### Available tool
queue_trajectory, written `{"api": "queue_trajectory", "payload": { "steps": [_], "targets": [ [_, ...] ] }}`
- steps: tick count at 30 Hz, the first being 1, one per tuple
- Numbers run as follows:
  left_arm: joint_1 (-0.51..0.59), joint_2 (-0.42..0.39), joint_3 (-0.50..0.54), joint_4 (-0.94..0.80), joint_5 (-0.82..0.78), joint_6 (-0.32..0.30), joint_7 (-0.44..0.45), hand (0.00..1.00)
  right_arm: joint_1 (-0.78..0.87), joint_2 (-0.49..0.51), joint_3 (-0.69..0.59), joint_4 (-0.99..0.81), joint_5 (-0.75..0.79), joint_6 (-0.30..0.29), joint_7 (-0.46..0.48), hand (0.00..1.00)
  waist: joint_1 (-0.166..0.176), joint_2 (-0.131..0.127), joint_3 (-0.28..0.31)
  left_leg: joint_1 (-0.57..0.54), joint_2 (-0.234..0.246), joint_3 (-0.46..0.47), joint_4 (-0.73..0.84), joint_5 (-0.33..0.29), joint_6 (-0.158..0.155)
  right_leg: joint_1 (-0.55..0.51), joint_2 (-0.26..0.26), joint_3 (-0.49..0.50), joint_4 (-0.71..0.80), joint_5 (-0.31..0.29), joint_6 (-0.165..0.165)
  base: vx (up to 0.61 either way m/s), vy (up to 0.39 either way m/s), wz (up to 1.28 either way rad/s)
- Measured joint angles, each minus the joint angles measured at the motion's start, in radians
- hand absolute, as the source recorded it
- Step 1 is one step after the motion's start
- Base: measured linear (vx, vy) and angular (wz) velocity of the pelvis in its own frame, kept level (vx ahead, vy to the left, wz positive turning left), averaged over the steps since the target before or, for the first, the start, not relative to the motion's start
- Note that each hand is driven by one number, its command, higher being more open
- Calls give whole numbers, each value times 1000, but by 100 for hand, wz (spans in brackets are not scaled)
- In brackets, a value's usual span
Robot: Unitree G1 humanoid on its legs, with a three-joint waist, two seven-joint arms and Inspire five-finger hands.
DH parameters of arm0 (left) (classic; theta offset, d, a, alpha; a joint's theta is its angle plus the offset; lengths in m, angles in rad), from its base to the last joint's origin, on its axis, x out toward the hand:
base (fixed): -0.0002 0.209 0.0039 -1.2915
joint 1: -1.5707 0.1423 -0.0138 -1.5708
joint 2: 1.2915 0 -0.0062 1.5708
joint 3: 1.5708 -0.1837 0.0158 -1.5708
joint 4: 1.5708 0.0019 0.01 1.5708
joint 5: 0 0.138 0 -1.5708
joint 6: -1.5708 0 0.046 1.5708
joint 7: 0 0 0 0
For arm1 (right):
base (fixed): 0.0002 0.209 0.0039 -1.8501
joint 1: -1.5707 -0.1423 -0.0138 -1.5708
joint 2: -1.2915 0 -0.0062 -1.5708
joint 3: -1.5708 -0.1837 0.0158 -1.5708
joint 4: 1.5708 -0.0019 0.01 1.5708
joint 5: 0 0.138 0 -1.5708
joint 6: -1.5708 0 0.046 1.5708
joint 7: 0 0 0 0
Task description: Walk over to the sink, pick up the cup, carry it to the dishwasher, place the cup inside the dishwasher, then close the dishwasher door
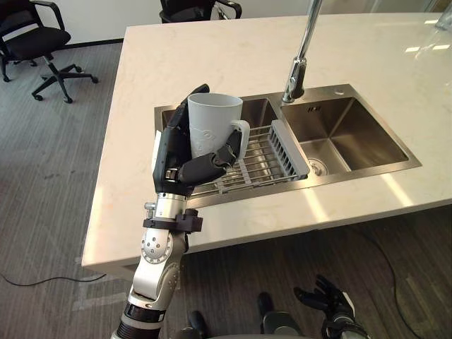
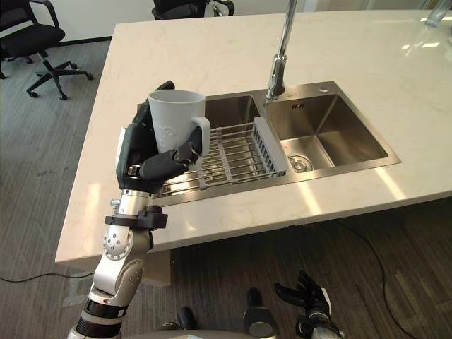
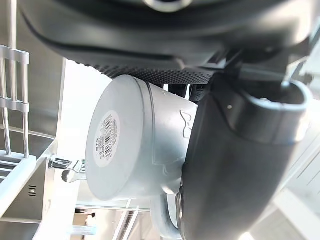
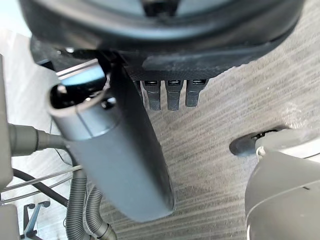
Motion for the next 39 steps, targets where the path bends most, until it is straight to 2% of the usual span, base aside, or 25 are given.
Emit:
{"api": "queue_trajectory", "payload": {
  "steps": [2,3,4,5,7,9,11,12,13,14,15,16,17,18,19,20,21,24,28,30,34,37,39],
  "targets": [
    [7,1,4,3,0,0,1,30,14,1,23,8,1,0,1,90,22,-10,-5,-15,-5,-32,22,1,0,43,21,-5,80,-83,11,-45,-73,42],
    [5,1,8,2,0,-2,2,30,14,0,34,11,1,0,2,90,32,-16,-8,-30,-9,-39,33,4,-1,58,25,-8,69,-105,3,-59,-115,32],
    [5,1,13,-3,-1,-9,2,30,4,0,51,16,2,0,1,90,60,-29,-10,-64,-22,-43,52,15,-3,78,22,-13,-1,-133,-42,-111,-143,34],
    [7,-6,17,-4,-1,-8,2,30,-25,-2,53,30,4,0,0,90,68,-14,-4,-105,-16,-63,62,33,-7,85,36,-20,-73,-116,-126,-103,-121,35],
    [12,-12,7,-4,-3,-2,2,30,-61,2,53,41,14,-1,-9,90,77,8,15,-123,7,-99,54,66,-17,96,69,-51,-111,-78,-144,-155,-100,37],
    [15,-12,-29,-5,-4,-2,2,30,-62,7,53,34,14,-15,-11,90,85,10,19,-135,31,-137,46,102,-39,98,102,-85,-104,-67,-162,-195,-140,46],
    [13,-10,-50,-10,-5,-2,1,30,-62,6,40,29,20,-27,-26,90,78,6,24,-152,30,-176,27,141,-67,93,95,-143,-114,-51,-191,-208,-94,74],
    [13,-11,-80,-18,-8,-2,1,30,-59,6,25,25,36,-31,-35,90,71,4,29,-177,24,-159,107,94,-39,83,80,-178,-116,-47,-199,-213,-49,78],
    [13,-10,-96,-20,-10,-2,-1,30,-54,3,22,24,42,-31,-43,90,69,2,30,-179,19,-148,150,65,-23,81,71,-191,-117,-44,-200,-199,-44,82],
    [10,-10,-126,-23,-12,-2,-6,30,-47,-10,20,23,41,-31,-48,90,64,-3,33,-160,15,-140,216,5,-17,80,55,-217,-119,-37,-198,-199,22,78],
    [2,-9,-153,-23,-17,-2,-10,30,-35,-10,21,22,41,-31,-48,90,56,0,31,-127,20,-131,251,-50,-19,80,44,-243,-125,-32,-196,-152,62,73],
    [-2,-10,-163,-24,-22,-2,-15,30,-29,-13,20,21,41,-31,-48,90,56,2,30,-106,26,-123,253,-74,-22,80,40,-255,-132,-26,-192,-169,111,65],
    [-10,-14,-177,-24,-22,-2,-22,30,-19,-11,20,21,41,-31,-48,90,55,14,23,-56,27,-103,223,-105,-32,81,34,-272,-149,-14,-185,-110,128,50],
    [-13,-19,-182,-24,-22,-2,-23,30,-13,-9,20,20,41,-31,-47,90,53,21,19,12,22,-90,118,-114,-40,81,33,-286,-166,-4,-177,-97,146,46],
    [-15,-16,-179,-23,-22,-3,-22,30,-13,0,17,26,40,-30,-47,90,53,21,17,38,10,-90,50,-95,-49,82,25,-289,-170,0,-173,-69,164,31],
    [-14,-7,-170,-22,-22,-3,-19,30,-11,18,10,16,40,-28,-46,90,56,9,16,68,-24,-90,-25,-51,-27,87,3,-289,-182,22,-148,-46,171,18],
    [-14,-5,-164,-21,-22,-3,-19,30,-9,20,10,14,40,-28,-43,90,56,9,15,72,-33,-92,-35,-46,-24,91,-4,-292,-189,29,-141,-36,204,15],
    [-14,-5,-129,-21,-22,-3,-17,30,-14,20,7,14,40,-27,-39,90,57,7,14,75,-67,-95,-30,-50,-8,106,-32,-293,-202,46,-115,-10,144,8],
    [-13,-4,-121,-21,-22,-2,-17,30,-17,19,5,14,31,-25,-37,90,54,5,13,68,-91,-135,-7,-63,11,110,-54,-266,-161,48,-110,-3,141,31],
    [-11,-2,-124,-21,-22,-2,-20,30,-13,19,5,14,31,-22,-36,90,54,0,10,70,-102,-174,0,-64,13,111,-55,-172,-129,37,-114,9,135,53],
    [30,6,-65,-23,-22,-7,-19,30,-23,19,7,14,30,-20,-30,90,62,-24,-5,42,-134,-211,9,-62,19,118,-75,-127,-147,-21,-101,-8,9,34],
    [101,5,-25,-26,-22,-7,-17,30,-20,17,11,13,31,-20,-25,90,64,-15,-10,25,-130,-262,27,-60,17,149,-66,-180,-170,-20,-96,1,-72,50],
    [127,-1,-13,-46,-22,-2,-9,30,-15,13,15,8,31,-20,-27,90,73,-12,-12,-10,-128,-320,39,-50,3,154,-61,-239,-172,-22,-94,9,-128,81]
  ]
}}
